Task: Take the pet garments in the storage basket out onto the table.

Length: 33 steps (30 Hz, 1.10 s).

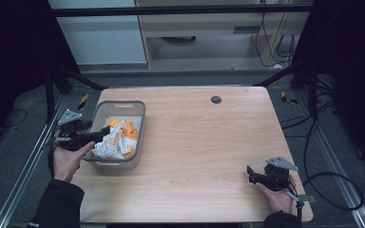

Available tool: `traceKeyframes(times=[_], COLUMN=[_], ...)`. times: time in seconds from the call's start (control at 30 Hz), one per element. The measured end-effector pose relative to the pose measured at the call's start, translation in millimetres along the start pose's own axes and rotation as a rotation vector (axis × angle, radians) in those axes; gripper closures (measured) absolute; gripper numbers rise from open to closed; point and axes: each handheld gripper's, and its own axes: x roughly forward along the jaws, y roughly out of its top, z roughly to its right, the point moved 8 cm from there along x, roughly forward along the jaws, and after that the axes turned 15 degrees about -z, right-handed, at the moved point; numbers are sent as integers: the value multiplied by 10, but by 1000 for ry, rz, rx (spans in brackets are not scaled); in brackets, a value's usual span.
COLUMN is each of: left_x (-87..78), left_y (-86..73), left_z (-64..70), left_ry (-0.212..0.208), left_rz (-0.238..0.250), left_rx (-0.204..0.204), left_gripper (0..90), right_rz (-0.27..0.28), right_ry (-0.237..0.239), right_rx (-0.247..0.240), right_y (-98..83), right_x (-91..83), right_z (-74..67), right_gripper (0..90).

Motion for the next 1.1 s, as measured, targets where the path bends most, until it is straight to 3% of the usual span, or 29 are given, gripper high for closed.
traceKeyframes(times=[0.5, 0.73, 1.1], left_x=[233, 287, 435], left_y=[9, -1, -38], left_z=[-57, -87, -23], left_ry=[1, 8, -1], left_rz=[-119, -145, -240], left_rx=[13, 11, 51], left_gripper=[204, 203, 198], right_rz=[-1, -3, -11], right_ry=[5, 6, 10], right_rx=[0, 0, 0], right_y=[0, -2, -5], right_x=[0, 3, 8], right_z=[1, -1, -2], right_gripper=[92, 91, 87])
